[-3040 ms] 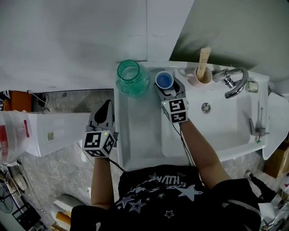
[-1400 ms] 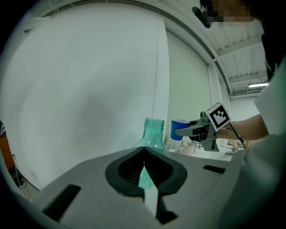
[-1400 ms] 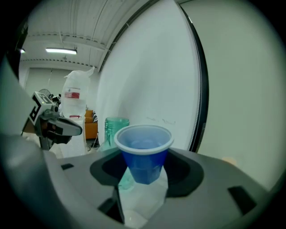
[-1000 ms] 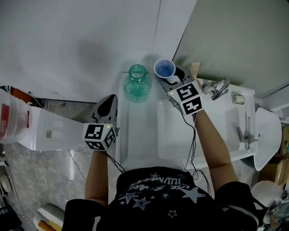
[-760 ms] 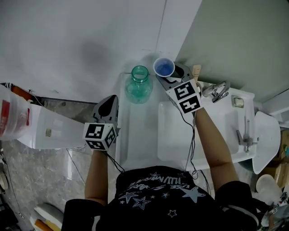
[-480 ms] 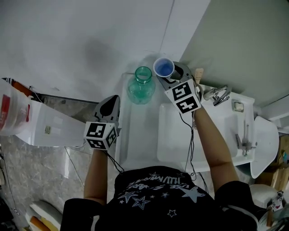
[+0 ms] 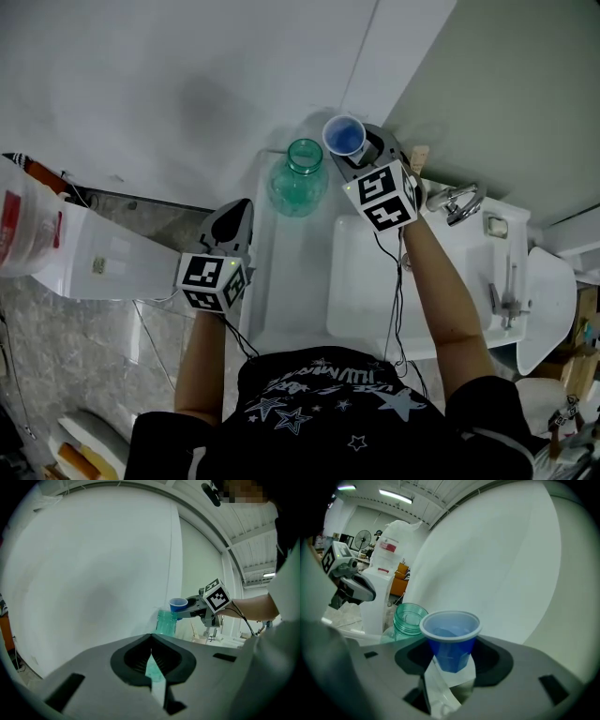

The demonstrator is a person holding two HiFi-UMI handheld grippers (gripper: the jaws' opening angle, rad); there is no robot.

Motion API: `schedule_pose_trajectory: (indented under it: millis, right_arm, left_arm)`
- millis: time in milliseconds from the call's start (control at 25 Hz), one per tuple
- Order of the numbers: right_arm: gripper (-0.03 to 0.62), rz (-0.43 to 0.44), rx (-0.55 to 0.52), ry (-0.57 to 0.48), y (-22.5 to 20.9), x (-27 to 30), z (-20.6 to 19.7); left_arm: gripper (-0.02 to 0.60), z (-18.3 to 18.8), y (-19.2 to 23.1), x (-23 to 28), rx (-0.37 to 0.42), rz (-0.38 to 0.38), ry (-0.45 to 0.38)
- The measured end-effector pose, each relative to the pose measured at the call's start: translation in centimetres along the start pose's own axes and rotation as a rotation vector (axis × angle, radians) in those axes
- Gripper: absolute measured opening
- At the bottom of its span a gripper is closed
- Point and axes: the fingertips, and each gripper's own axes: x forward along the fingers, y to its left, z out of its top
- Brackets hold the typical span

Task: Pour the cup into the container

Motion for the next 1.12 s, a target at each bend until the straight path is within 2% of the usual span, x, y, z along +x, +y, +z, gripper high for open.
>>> schedule_pose_trajectory:
  millis: [120,560,1120]
  right_arm:
    - [0.241,0.001,-0.029,0.007,-0.2,0.2,0.6]
    - [0.241,-0.013,-0.236,0.044,0.1,0.9,1.5]
    - [0.242,-0.067,-0.384,0.067,0.2,1.3,1.6]
  left_arm:
    - [0.012,0.0,0.2,0.0,-0.006,0.001,0.001]
    - [0.012,-0.3,0.9,0.1,-0.032,0.011,0.001]
    - [0.012,-1.6,1.5,0.0,-0.045,0.026,0.016]
